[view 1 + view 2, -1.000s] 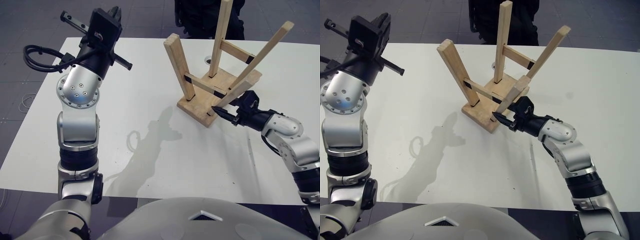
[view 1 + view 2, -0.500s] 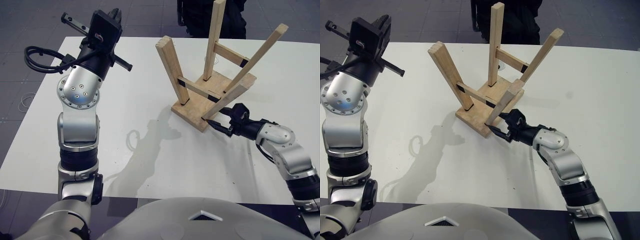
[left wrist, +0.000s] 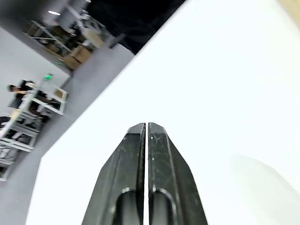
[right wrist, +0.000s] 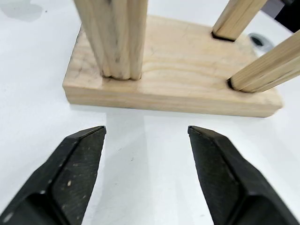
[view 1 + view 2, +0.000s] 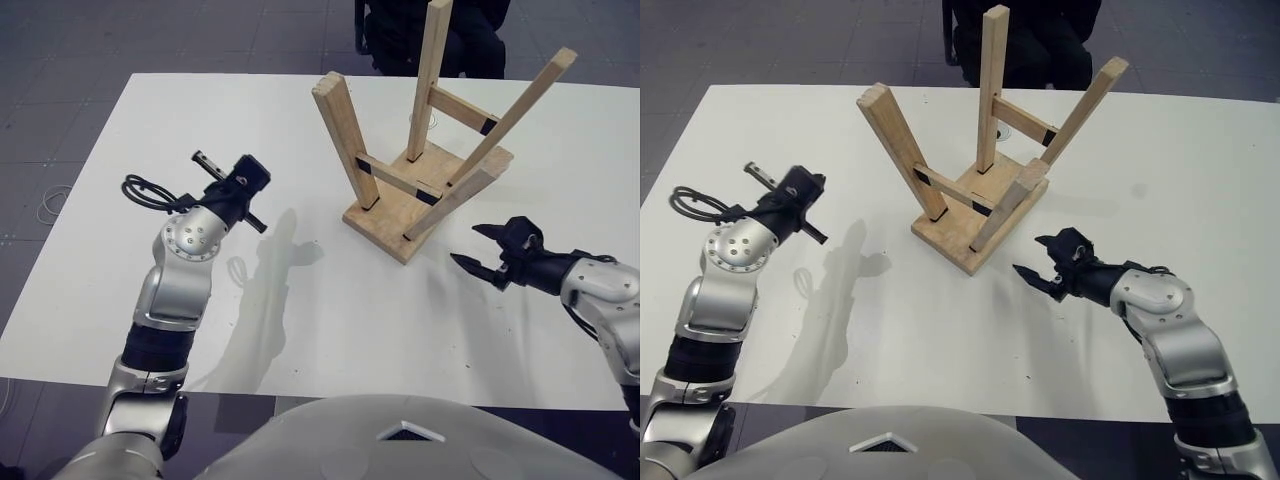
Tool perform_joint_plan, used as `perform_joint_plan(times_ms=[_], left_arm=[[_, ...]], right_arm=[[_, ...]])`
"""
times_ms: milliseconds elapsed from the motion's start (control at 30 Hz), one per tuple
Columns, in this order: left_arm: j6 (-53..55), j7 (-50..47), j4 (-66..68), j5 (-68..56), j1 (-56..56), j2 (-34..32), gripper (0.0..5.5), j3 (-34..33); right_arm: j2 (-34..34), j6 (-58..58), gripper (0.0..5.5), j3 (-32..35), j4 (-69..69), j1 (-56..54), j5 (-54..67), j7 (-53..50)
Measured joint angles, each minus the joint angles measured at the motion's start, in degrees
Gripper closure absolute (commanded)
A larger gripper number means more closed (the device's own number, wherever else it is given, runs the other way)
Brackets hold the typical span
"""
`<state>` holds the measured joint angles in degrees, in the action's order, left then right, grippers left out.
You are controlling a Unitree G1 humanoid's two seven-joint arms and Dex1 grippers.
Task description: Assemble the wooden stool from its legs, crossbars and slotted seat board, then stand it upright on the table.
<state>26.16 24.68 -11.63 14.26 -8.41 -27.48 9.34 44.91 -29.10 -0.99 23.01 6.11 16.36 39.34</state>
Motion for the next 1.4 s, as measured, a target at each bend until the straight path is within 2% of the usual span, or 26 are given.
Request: perform_joint_plan(times_ms=[67,200,333,467,633,967,1100,1200,1300,1400], left_arm=[[-1.53,0.00,2.20,-0.64,-0.54,2.08,5.40,1.56],[-4.72,1.23,8.90,-2.54,-4.18,5.31,5.40,4.00],[-1.66,5.72,13.00,-5.31,-5.35,6.52,5.40,5.03],[1.47,6.84,15.42,-6.66,-5.78,7.19,5.40,5.54],[2.54,7.15,18.12,-9.12,-7.61,11.32,5.40,6.14],[9.25,12.56,9.24,-13.21,-3.48,7.68,5.40,6.43],[9.58,12.16,6.77,-12.89,-2.19,5.42,5.40,6.43],[11.16,10.83,2.31,-11.68,0.31,1.31,5.40,3.73],[12.69,8.92,-3.82,-12.15,1.42,0.15,5.40,-2.50],[15.81,5.98,-9.26,-15.28,-1.65,0.07,5.40,-12.05]], right_arm=[[-0.54,-1.55,2.70,-1.31,-0.50,-2.47,-2.00,-1.72],[-4.18,-0.52,2.70,-6.44,-12.98,-9.59,-9.94,-6.32],[-9.50,5.08,2.70,-7.59,-29.01,-20.01,-13.99,-9.28],[-13.42,10.38,2.70,-8.60,-40.76,-26.43,-16.29,-10.35],[-17.00,17.40,2.70,-10.51,-52.25,-31.90,-19.03,-9.80],[-27.34,28.97,2.70,-11.47,-78.41,-47.34,-21.30,-8.36],[-26.94,28.14,2.70,-11.12,-77.57,-47.35,-21.87,-8.03],[-22.60,19.83,2.70,-7.82,-65.43,-42.13,-20.48,-7.22],[-20.44,7.14,2.70,-2.02,-48.25,-34.15,-16.17,-7.28],[-19.59,-3.69,2.70,4.51,-32.17,-28.93,-10.88,-8.18]])
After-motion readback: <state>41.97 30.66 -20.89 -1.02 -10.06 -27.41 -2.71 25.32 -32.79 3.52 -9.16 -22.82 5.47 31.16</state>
